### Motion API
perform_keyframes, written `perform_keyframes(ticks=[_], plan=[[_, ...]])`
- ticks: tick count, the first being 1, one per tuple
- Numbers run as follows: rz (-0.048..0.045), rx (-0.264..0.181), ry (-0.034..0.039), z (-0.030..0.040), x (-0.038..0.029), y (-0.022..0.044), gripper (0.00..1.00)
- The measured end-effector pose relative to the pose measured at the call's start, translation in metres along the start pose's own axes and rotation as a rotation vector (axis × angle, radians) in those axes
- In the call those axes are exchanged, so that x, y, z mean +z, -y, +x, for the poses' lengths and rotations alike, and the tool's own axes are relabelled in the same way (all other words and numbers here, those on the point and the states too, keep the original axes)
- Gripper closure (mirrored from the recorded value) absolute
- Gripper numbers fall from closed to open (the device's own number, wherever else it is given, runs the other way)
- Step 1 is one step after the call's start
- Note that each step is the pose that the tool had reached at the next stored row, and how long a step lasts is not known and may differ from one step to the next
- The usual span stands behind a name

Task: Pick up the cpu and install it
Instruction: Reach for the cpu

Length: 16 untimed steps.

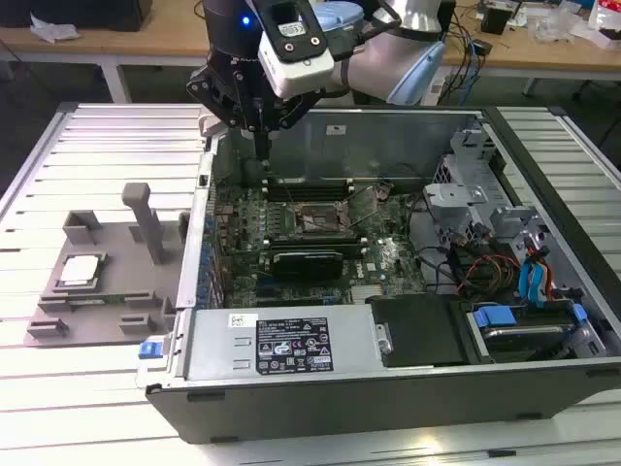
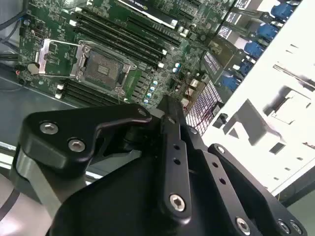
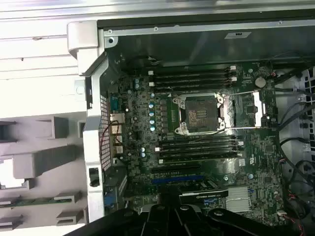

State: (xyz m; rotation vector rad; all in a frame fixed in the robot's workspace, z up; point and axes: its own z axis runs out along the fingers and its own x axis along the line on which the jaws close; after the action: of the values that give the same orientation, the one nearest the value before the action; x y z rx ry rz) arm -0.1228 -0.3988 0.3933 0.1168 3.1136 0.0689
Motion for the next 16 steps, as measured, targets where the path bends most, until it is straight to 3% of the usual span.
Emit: perform_keyframes(ticks=[1, 2, 6, 12, 14, 16], plan=[[0.0001, 0.0, -0.0001, 0.0038, -0.0002, 0.0003, 0.89], [0.0001, 0.0, 0.0, 0.0129, -0.0004, 0.001, 0.89], [0.0001, 0.0, -0.0001, 0.0309, -0.0009, 0.0023, 0.89], [0.0001, 0.0, 0.0, 0.045, -0.0012, 0.0034, 0.89], [0.0, 0.0, 0.0, 0.0568, -0.0014, 0.0042, 0.89], [0.0001, 0.0, 0.0, 0.0643, -0.0016, 0.0048, 0.89]])
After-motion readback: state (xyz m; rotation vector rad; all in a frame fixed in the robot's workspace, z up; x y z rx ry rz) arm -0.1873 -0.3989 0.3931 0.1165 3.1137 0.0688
